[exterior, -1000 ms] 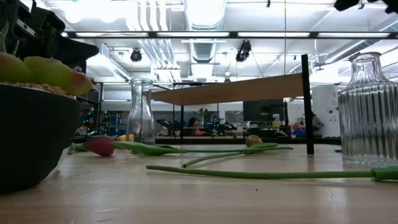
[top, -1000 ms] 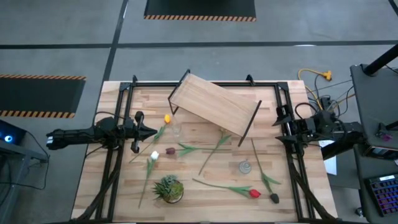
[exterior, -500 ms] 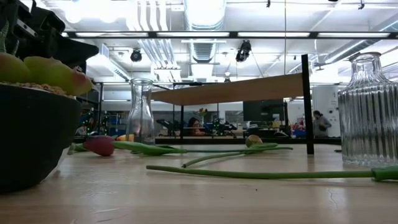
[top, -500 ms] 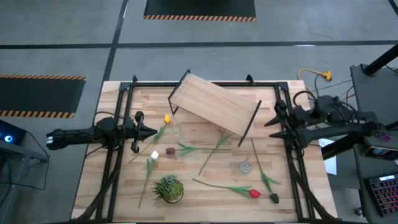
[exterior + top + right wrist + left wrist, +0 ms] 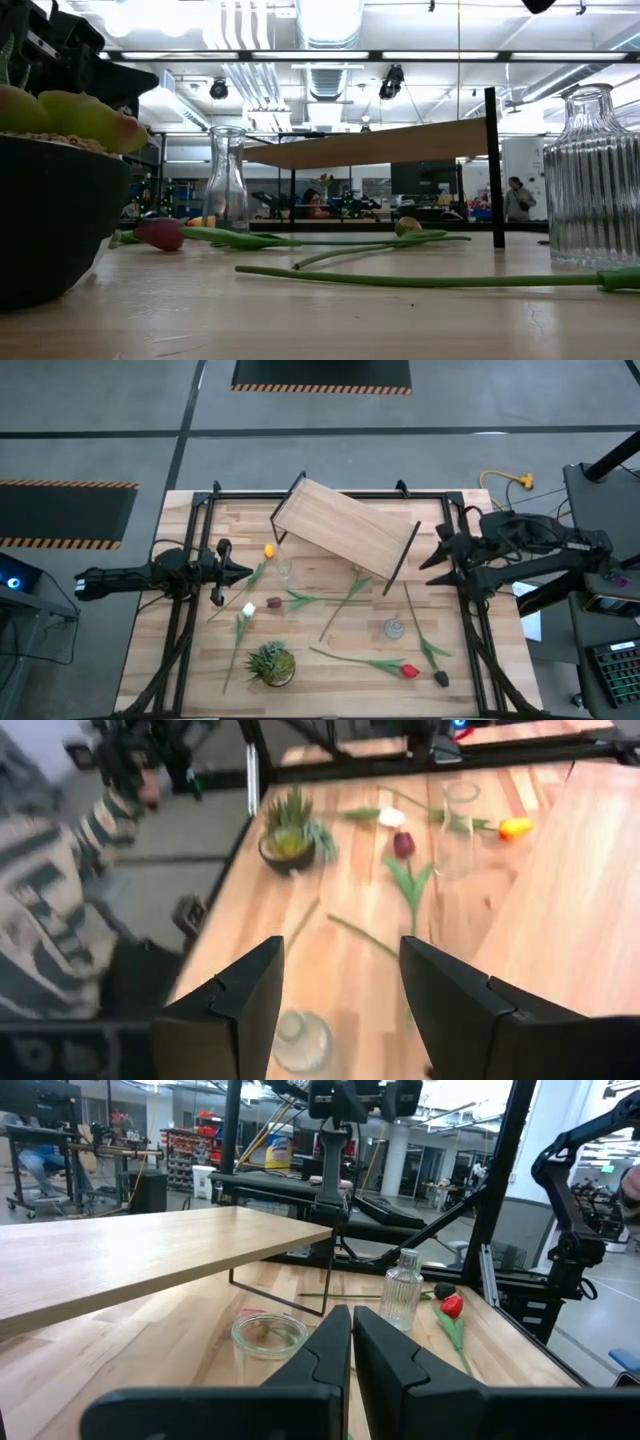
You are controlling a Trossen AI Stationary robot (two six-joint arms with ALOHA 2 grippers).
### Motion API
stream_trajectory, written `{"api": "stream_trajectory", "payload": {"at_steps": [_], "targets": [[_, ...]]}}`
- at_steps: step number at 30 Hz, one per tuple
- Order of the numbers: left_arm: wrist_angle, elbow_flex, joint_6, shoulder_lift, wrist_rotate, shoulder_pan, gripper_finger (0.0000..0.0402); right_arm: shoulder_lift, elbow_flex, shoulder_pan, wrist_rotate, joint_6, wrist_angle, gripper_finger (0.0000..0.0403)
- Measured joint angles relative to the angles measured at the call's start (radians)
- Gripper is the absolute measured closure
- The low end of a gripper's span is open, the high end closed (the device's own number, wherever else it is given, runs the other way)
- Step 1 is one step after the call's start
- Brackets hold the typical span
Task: Pick and place flowers into a vace then onto a shelf
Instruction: Put the black tulip into the right transparent vase
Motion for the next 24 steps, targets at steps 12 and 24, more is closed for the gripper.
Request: {"api": "stream_trajectory", "payload": {"at_steps": [12,24], "targets": [[0.000,0.000,0.000,0.000,-0.001,0.000,0.0402,0.213,0.102,0.043,-0.137,-0.651,-0.267,0.0212],[0.000,0.000,0.000,0.000,-0.023,0.000,0.0402,0.341,0.268,0.294,0.048,-0.714,-0.446,0.0243]]}}
